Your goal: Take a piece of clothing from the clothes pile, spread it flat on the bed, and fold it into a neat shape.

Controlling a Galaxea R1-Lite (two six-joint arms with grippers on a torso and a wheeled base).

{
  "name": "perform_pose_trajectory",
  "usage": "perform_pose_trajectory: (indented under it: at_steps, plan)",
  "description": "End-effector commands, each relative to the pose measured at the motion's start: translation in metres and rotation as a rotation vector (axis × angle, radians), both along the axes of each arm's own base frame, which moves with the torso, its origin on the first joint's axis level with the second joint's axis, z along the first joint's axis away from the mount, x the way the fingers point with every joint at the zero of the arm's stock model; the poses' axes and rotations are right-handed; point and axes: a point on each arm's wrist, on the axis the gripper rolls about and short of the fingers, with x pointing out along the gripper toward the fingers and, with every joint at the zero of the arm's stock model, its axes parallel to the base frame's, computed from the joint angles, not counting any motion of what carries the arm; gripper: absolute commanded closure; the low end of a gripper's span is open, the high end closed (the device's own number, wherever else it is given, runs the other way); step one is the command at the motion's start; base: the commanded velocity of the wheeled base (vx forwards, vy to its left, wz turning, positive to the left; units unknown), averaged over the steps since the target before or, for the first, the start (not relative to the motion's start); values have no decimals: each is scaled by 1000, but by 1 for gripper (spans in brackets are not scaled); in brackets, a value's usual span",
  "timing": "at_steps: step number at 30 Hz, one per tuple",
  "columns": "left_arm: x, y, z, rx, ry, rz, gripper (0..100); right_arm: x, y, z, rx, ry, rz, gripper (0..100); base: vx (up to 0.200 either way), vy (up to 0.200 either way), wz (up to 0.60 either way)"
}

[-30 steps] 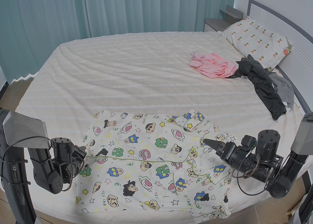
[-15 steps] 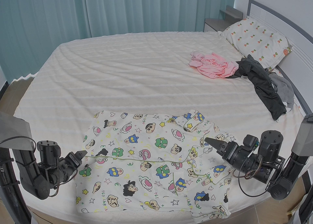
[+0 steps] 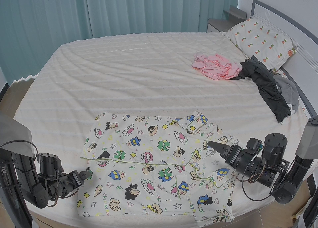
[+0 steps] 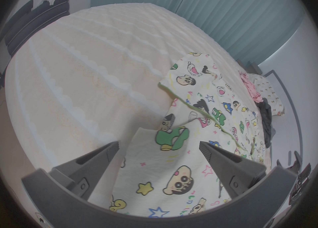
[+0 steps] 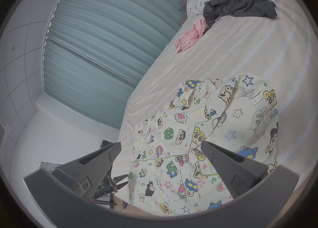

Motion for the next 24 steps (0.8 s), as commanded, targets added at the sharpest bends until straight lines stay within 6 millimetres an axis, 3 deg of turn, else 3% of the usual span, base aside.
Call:
perform_pose_trajectory:
  at_steps: [1,14,15,24]
  plan:
    - [-2,3,-10,11,47,7,0,-1,1,-2,-4,6,5,0,0,0,0]
    - [17,0,-7,-135,-39,73,0,-2,3,-3,-7,9,13,0,0,0,0]
    - [17,0,-7,-136,-39,74,100,-2,3,-3,-7,9,13,0,0,0,0]
    - [16,0,-1,-149,-85,88,100,-2,3,-2,-7,8,13,0,0,0,0]
